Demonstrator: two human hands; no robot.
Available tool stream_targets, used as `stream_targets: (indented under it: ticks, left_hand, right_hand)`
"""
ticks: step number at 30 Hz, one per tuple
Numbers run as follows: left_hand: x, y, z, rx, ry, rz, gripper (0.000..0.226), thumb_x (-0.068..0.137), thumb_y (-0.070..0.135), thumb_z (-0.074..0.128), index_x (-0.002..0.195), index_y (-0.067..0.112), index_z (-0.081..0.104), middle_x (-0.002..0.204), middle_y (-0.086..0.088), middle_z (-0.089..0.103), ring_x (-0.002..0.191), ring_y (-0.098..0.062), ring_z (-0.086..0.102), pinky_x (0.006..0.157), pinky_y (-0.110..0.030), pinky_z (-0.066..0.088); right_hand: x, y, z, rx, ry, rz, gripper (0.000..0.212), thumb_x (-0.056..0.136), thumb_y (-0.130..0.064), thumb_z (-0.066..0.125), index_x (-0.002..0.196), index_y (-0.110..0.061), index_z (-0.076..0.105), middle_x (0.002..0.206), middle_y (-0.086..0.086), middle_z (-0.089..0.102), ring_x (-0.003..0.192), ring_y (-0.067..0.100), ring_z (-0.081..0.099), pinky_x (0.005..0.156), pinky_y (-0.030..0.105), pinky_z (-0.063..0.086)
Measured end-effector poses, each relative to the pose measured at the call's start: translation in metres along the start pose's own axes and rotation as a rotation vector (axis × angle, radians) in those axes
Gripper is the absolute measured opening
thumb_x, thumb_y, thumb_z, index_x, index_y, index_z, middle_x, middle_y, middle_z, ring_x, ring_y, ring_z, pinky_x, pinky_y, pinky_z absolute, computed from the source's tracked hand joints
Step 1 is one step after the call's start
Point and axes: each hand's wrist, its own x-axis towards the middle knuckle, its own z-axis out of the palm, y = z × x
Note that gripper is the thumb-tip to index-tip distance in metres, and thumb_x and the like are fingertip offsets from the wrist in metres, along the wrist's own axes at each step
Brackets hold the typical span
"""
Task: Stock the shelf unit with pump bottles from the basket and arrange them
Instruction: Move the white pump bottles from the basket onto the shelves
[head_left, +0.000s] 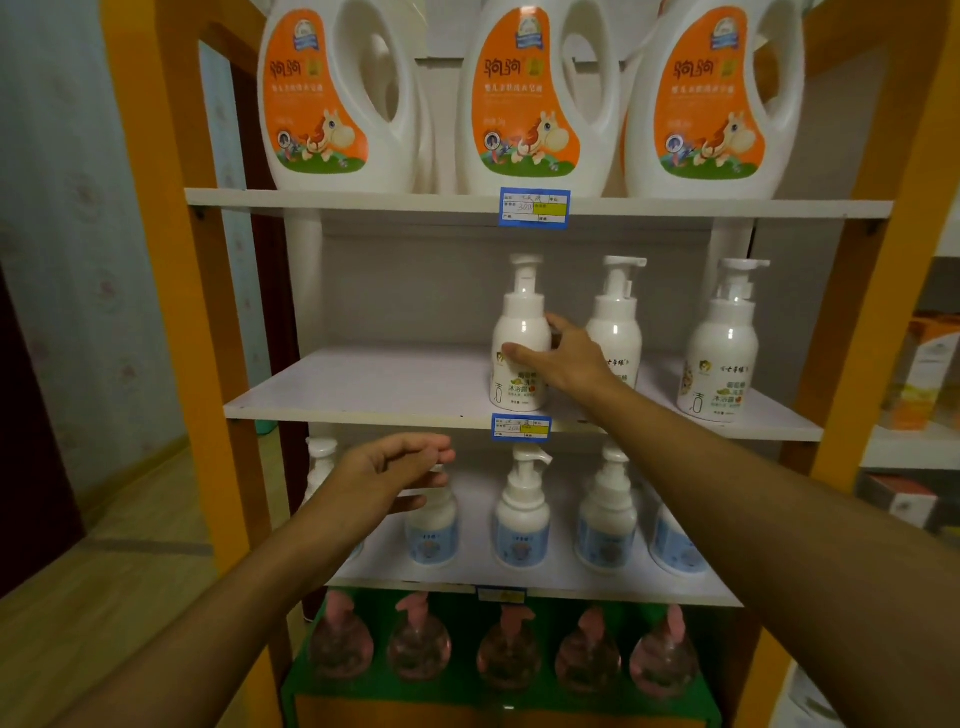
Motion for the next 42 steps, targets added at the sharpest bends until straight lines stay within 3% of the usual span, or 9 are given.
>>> stream_targets:
  ticks: [7, 10, 17, 25, 29, 32, 35, 39, 42]
  left_hand:
    - [-0.003, 0.001, 0.003, -0.068, 0.003, 0.043, 0.024, 0.09, 0.021, 0.057, 0.113, 0.021, 0.064, 0.105, 0.004, 0.073, 0.096, -0.014, 0.07, 0.085, -0.03, 0.055]
    - [-0.005, 0.006, 0.008, -0.08, -0.009, 0.082, 0.026, 0.09, 0.024, 0.058, 0.116, 0.024, 0.062, 0.105, 0.007, 0.073, 0.096, -0.012, 0.07, 0.086, -0.032, 0.055]
    - [-0.026, -0.005, 0.028, -0.086, -0.02, 0.081, 0.031, 0.09, 0.02, 0.058, 0.122, 0.019, 0.058, 0.109, 0.006, 0.071, 0.097, -0.013, 0.069, 0.083, -0.027, 0.057]
    - [-0.075, -0.147, 0.049, -0.098, -0.037, -0.225, 0.03, 0.091, 0.011, 0.056, 0.121, 0.006, 0.059, 0.116, -0.009, 0.068, 0.105, -0.024, 0.066, 0.091, -0.035, 0.054]
    - [-0.099, -0.235, 0.052, -0.076, -0.035, -0.415, 0.029, 0.092, 0.005, 0.051, 0.12, 0.012, 0.059, 0.117, -0.002, 0.066, 0.111, -0.02, 0.062, 0.092, -0.033, 0.049]
    - [-0.119, -0.305, 0.05, 0.031, -0.084, -0.5, 0.03, 0.089, 0.003, 0.056, 0.114, 0.019, 0.058, 0.115, 0.006, 0.063, 0.117, -0.018, 0.056, 0.091, -0.028, 0.048]
    - [-0.136, -0.379, 0.047, 0.203, -0.131, -0.604, 0.045, 0.084, 0.004, 0.064, 0.125, 0.011, 0.048, 0.105, 0.01, 0.056, 0.118, -0.025, 0.054, 0.08, -0.021, 0.049]
    - [-0.159, -0.457, 0.05, 0.458, -0.274, -0.74, 0.089, 0.072, 0.025, 0.078, 0.144, 0.017, 0.026, 0.138, -0.001, 0.043, 0.129, -0.022, 0.045, 0.103, -0.035, 0.041]
    - [-0.17, -0.487, 0.055, 0.479, -0.248, -0.716, 0.085, 0.069, 0.024, 0.079, 0.141, 0.017, 0.034, 0.133, -0.004, 0.051, 0.122, -0.024, 0.051, 0.105, -0.039, 0.042]
  right_hand:
    - [-0.018, 0.006, -0.002, -0.032, -0.035, 0.031, 0.1, 0.075, -0.045, 0.072, 0.149, -0.023, 0.01, 0.149, 0.005, 0.037, 0.128, 0.026, 0.047, 0.104, 0.046, 0.042]
    - [-0.038, 0.006, -0.01, 0.017, -0.028, 0.003, 0.089, 0.078, -0.04, 0.071, 0.147, -0.022, 0.018, 0.153, 0.003, 0.03, 0.136, 0.024, 0.038, 0.109, 0.045, 0.036]
    - [-0.125, 0.008, -0.012, 0.303, -0.07, -0.092, 0.037, 0.085, -0.018, 0.066, 0.12, -0.018, 0.057, 0.115, 0.003, 0.066, 0.101, 0.014, 0.065, 0.093, 0.034, 0.053]
    - [-0.227, 0.136, 0.073, 0.208, -0.339, 0.133, 0.031, 0.079, -0.042, 0.066, 0.108, -0.033, 0.062, 0.11, -0.003, 0.069, 0.102, 0.015, 0.065, 0.092, 0.038, 0.053]
    - [-0.266, 0.212, 0.123, 0.2, -0.403, 0.297, 0.028, 0.085, -0.013, 0.066, 0.113, -0.015, 0.061, 0.105, 0.002, 0.064, 0.098, 0.015, 0.061, 0.085, 0.026, 0.051]
    - [-0.294, 0.263, 0.154, 0.131, -0.464, 0.449, 0.037, 0.085, -0.011, 0.066, 0.121, -0.006, 0.057, 0.111, 0.002, 0.062, 0.1, 0.013, 0.058, 0.083, 0.016, 0.052]
    - [-0.32, 0.312, 0.177, 0.019, -0.57, 0.567, 0.044, 0.083, -0.025, 0.069, 0.124, -0.017, 0.056, 0.121, 0.003, 0.063, 0.11, 0.016, 0.059, 0.095, 0.032, 0.05]
    - [-0.358, 0.356, 0.197, -0.138, -0.783, 0.682, 0.075, 0.068, -0.049, 0.076, 0.133, -0.035, 0.042, 0.139, -0.005, 0.047, 0.125, 0.016, 0.047, 0.102, 0.034, 0.041]
    - [-0.378, 0.373, 0.211, -0.179, -0.858, 0.687, 0.081, 0.071, -0.038, 0.078, 0.139, -0.027, 0.037, 0.144, -0.002, 0.043, 0.13, 0.018, 0.042, 0.103, 0.029, 0.035]
